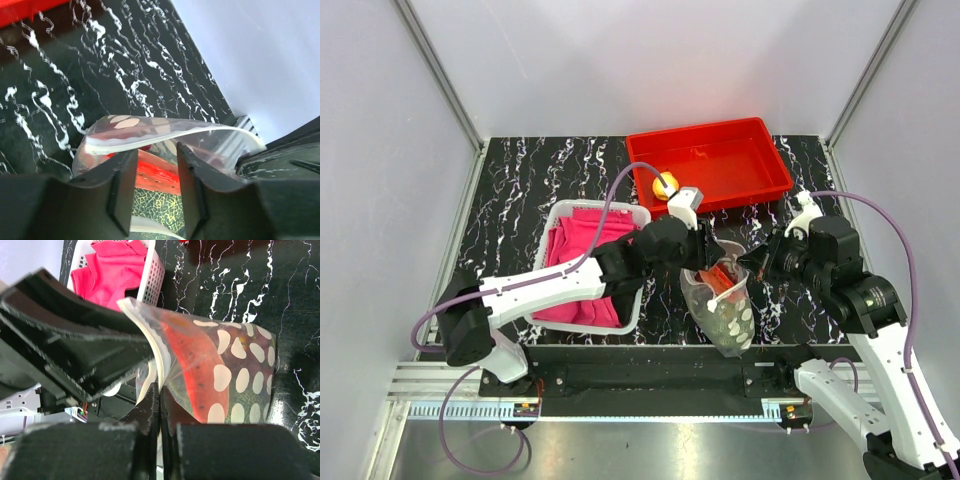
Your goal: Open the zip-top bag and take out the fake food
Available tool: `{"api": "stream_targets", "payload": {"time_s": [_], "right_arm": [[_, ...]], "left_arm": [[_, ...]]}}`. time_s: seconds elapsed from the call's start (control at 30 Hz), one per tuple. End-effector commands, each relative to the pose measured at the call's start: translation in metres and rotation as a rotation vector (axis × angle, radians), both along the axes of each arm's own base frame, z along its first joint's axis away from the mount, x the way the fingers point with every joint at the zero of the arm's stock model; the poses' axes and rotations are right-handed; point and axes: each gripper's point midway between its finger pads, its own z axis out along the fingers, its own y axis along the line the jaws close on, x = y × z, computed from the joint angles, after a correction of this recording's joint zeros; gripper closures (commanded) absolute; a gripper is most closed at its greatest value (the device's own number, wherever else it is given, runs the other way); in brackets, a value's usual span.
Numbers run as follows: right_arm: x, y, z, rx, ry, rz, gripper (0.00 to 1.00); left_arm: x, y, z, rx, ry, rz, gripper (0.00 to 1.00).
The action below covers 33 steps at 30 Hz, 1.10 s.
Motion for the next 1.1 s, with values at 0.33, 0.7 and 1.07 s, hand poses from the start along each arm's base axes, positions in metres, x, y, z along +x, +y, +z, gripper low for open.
{"api": "stream_targets", "payload": {"time_s": [0.33, 0.7, 1.07], "right_arm": [[-0.004, 0.01, 0.01, 0.049, -0.062, 0.065, 1.0], [-0.009, 0.011, -0.001, 0.054, -0.041, 0.073, 1.0], [-0.012, 0.008, -0.007, 0.037, -0.049, 0.08, 1.0]], "left_arm": [[-0.015, -0.008, -0.013, 0.018, 0.149, 0.096, 0.43], [-0.021, -0.019, -0.038, -0.052, 0.422, 0.195, 0.38], [-0.023, -0.016, -0.067, 0.023, 0.403, 0.226, 0.4]]}}
